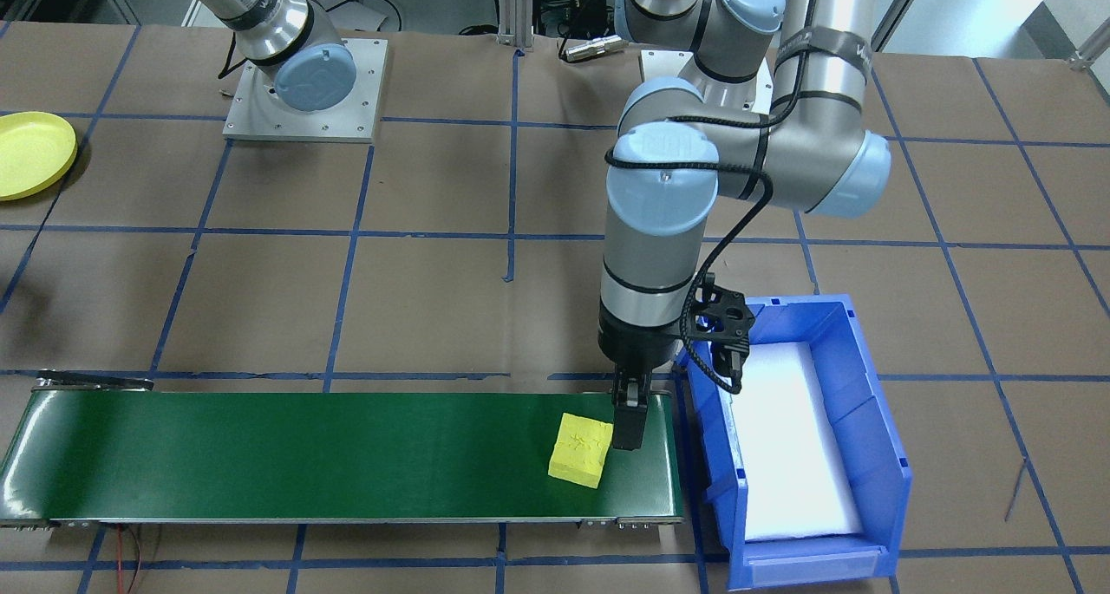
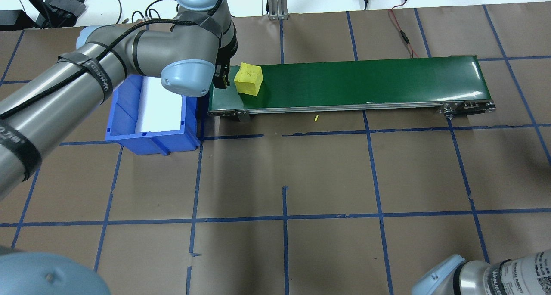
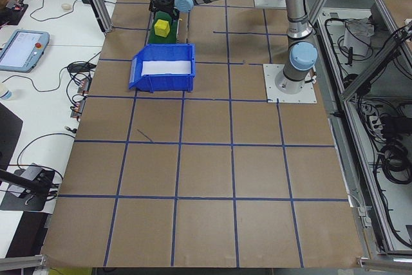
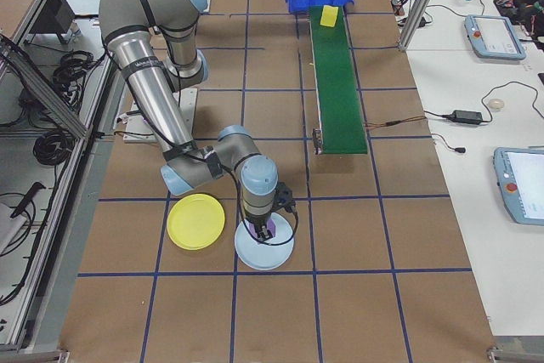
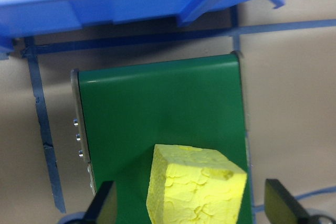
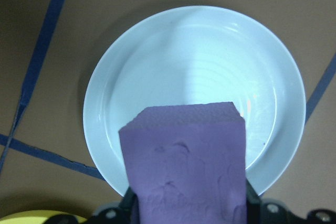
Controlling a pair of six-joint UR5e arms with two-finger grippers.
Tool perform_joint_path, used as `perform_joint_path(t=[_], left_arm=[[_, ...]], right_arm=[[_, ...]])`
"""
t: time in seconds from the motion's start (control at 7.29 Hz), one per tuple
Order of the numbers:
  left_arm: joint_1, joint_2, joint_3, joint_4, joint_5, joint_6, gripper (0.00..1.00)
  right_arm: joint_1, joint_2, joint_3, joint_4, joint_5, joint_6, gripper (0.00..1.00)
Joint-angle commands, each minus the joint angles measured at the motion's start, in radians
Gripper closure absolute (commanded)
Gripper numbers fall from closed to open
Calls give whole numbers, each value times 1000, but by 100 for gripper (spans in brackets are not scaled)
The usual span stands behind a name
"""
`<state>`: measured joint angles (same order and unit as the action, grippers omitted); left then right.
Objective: Move block left to right into plate
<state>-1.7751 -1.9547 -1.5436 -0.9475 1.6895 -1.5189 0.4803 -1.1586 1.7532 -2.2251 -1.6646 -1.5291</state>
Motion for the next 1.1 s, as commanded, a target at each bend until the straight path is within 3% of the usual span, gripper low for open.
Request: perform_joint_path(t=[0.0, 0.14, 0.41, 0.55, 0.69, 0.96], left_arm=[[55, 65, -9, -71, 57, 240, 0], [119, 95, -10, -120, 55, 344, 0], [189, 215, -18, -285, 56, 571, 0], [210, 273, -23, -398, 55, 660, 0], [224, 313, -27, -436, 53, 777, 0], [229, 373, -30, -459, 47, 1050, 0]], right_arm=[[-17, 7, -4, -17, 3, -8, 0], [0, -44, -12, 4, 17, 22, 0], [172, -154, -15, 108, 67, 273, 0], [299, -155, -15, 169, 81, 441, 0], [420, -147, -15, 173, 153, 589, 0], [660, -150, -26, 171, 175, 973, 0]])
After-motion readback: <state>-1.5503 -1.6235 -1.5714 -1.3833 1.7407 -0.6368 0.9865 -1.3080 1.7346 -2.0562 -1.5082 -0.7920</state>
